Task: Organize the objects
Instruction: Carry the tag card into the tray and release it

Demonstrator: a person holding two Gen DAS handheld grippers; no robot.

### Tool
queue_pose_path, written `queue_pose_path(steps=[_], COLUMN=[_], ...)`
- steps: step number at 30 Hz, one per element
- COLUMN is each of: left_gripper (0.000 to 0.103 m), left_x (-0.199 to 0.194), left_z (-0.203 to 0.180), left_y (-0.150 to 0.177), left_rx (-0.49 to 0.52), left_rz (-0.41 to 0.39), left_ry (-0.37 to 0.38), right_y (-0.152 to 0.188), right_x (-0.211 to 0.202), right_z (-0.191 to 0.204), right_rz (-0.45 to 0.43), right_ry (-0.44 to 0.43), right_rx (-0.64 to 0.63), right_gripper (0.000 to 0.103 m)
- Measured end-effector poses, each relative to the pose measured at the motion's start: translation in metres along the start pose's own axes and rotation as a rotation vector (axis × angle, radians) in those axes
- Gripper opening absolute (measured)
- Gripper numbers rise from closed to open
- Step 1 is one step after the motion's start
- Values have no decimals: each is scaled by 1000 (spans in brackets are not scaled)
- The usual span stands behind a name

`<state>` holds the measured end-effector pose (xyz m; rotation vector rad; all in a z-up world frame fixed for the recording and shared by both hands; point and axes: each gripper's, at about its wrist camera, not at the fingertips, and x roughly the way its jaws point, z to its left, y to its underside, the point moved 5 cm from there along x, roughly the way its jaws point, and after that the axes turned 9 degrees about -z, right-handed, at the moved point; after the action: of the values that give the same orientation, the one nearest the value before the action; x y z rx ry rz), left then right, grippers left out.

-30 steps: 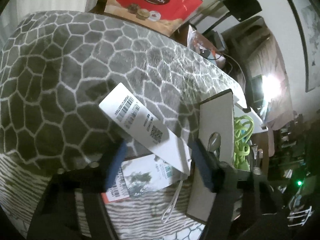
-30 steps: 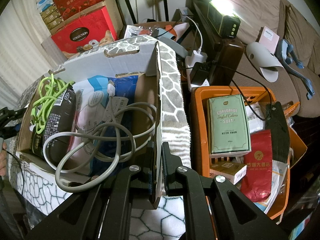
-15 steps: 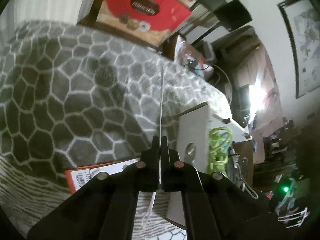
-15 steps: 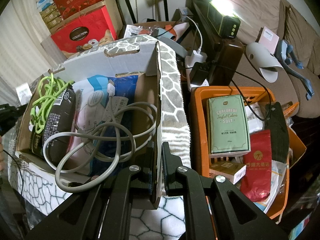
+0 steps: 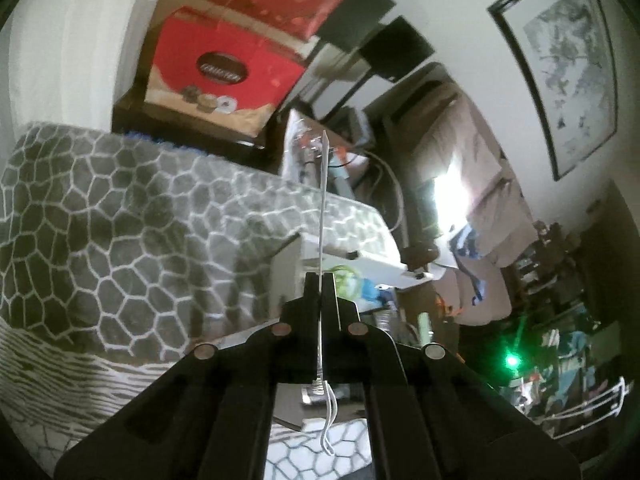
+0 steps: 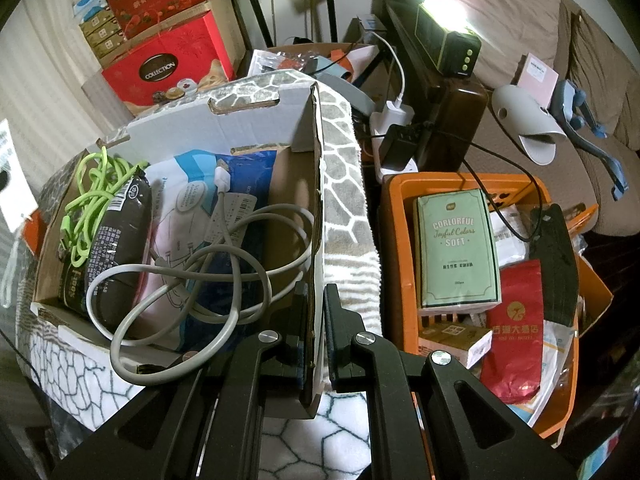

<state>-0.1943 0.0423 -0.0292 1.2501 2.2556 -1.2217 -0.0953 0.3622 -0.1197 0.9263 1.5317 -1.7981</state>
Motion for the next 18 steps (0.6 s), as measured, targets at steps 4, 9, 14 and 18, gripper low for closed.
queue_pose_path(steps=[4, 9, 14, 18], left_gripper=[1, 1, 1, 1], left_x=[-5, 0, 15, 31], left_z=[-22, -53, -80, -97], left_y=[1, 6, 19, 31], left_rx=[16, 47, 66, 84], left_rz=[-6, -1, 21, 39], left_ry=[45, 93, 126, 136], right_y=[0, 0, 0, 0], right_x=[0, 0, 0, 0], right_z=[0, 0, 0, 0], right_rz=[0, 0, 0, 0], right_ry=[-1, -1, 0, -1], right_rx=[-1, 1, -1, 1], right_gripper=[7, 7, 7, 7])
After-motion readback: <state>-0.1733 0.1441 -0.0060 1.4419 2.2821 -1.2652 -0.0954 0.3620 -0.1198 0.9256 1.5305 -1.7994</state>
